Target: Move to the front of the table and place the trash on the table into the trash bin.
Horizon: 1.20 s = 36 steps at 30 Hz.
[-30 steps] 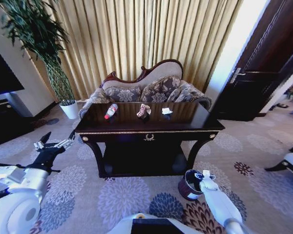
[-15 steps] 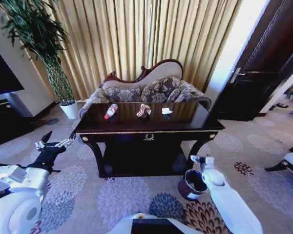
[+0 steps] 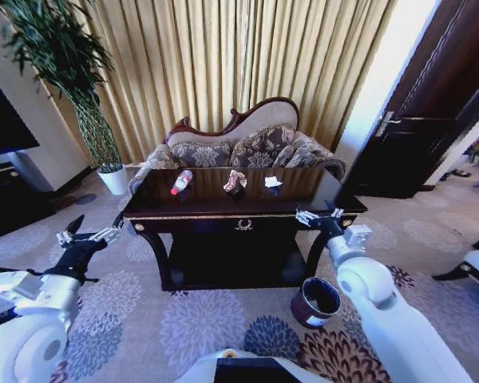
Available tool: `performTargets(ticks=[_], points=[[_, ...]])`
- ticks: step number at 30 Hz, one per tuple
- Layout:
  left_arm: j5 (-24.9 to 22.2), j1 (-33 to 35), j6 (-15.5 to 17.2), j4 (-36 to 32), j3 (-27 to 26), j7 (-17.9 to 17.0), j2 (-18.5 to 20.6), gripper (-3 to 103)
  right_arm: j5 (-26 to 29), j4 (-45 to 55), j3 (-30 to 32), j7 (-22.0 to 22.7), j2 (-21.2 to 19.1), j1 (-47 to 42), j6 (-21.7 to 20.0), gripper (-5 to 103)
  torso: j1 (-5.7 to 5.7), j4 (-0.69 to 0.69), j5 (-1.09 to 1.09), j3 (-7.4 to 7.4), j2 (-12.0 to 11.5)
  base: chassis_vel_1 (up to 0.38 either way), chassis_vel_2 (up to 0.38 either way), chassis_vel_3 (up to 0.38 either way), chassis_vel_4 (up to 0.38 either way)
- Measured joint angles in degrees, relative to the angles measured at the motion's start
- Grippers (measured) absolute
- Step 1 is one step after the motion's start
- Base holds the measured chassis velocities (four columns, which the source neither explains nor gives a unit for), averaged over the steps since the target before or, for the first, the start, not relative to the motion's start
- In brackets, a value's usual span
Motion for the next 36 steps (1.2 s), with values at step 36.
performTargets(ticks=[36], points=[[0.08,-0.95,-0.66,0.00,0.28,0.96,0.97,100,-1.05,-3.18,-0.56,-0.29,0.87,1.65,0.43,100,0.00,0.00,0.01,0.00,-0.01,-0.028,-0.030,0.027,0.032]])
